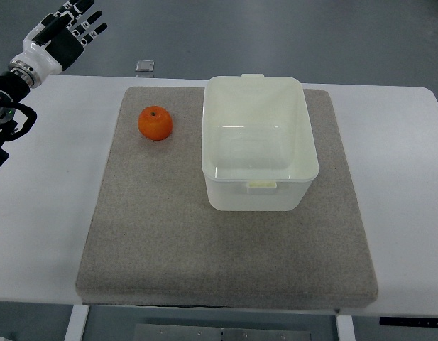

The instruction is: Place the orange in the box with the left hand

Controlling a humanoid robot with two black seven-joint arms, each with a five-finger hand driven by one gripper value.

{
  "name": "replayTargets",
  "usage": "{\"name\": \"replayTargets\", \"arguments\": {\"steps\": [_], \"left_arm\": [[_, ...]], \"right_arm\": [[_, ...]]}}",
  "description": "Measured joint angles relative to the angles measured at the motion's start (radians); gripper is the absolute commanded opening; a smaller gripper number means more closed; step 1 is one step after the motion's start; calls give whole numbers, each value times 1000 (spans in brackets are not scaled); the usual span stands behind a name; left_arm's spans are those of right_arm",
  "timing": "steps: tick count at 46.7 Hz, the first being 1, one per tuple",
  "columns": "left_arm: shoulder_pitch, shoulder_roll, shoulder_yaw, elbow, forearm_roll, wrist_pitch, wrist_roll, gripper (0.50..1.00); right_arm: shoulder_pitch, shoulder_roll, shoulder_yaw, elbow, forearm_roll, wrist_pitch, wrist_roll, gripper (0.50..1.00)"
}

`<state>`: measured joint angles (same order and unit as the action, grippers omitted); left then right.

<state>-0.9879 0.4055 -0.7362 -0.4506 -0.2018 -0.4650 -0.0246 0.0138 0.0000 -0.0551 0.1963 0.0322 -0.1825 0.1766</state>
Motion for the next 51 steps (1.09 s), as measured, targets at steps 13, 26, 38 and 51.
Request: {"name": "replayTargets", "arguments": {"steps": [13,26,38,51], "left_arm": [[-3,-4,6,-4,-1,0,1,994],[-24,-10,9,4,0,2,3,994],[-24,8,24,13,54,-98,1,994],[-31,28,15,11,511,-120,-66,994]], "right_arm": [[0,0,0,0,0,0,0,926],[0,0,0,0,0,0,0,926],[0,0,0,0,0,0,0,926],[0,0,0,0,0,0,0,926]]}}
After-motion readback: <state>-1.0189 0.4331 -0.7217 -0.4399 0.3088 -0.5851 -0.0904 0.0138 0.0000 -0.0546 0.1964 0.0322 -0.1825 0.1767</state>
